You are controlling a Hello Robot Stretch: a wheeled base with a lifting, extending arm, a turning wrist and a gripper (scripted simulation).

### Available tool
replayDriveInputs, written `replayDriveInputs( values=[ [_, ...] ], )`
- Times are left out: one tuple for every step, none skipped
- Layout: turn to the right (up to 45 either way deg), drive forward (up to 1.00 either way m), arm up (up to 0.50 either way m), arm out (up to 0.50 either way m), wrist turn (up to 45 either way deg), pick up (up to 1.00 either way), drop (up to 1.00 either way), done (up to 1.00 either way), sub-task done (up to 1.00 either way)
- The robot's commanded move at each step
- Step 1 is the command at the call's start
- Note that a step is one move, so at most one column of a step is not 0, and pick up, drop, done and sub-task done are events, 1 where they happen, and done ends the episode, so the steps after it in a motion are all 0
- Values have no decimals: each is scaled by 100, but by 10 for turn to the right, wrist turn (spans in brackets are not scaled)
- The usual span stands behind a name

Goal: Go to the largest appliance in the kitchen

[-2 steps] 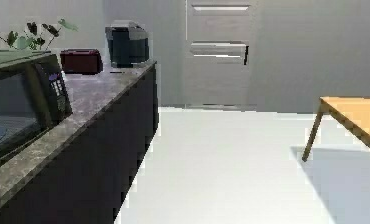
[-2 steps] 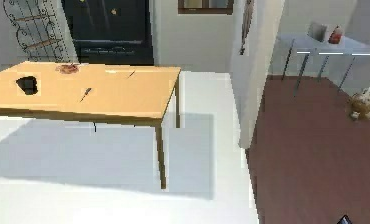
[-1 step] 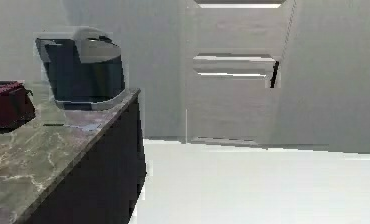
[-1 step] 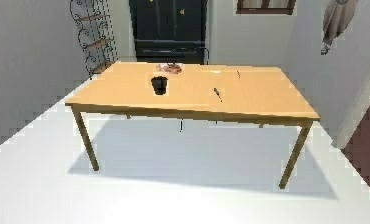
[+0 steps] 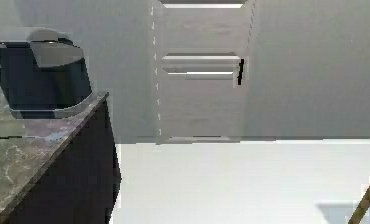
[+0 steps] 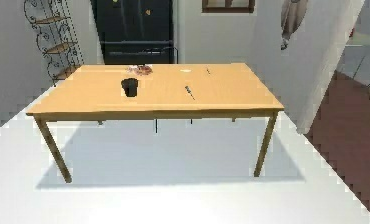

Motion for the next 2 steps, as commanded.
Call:
replayDriveInputs(
  values=[
    [0,35,0,0,0,0,0,0,0],
    [-450,0,0,0,0,0,0,0,0]
  ],
)
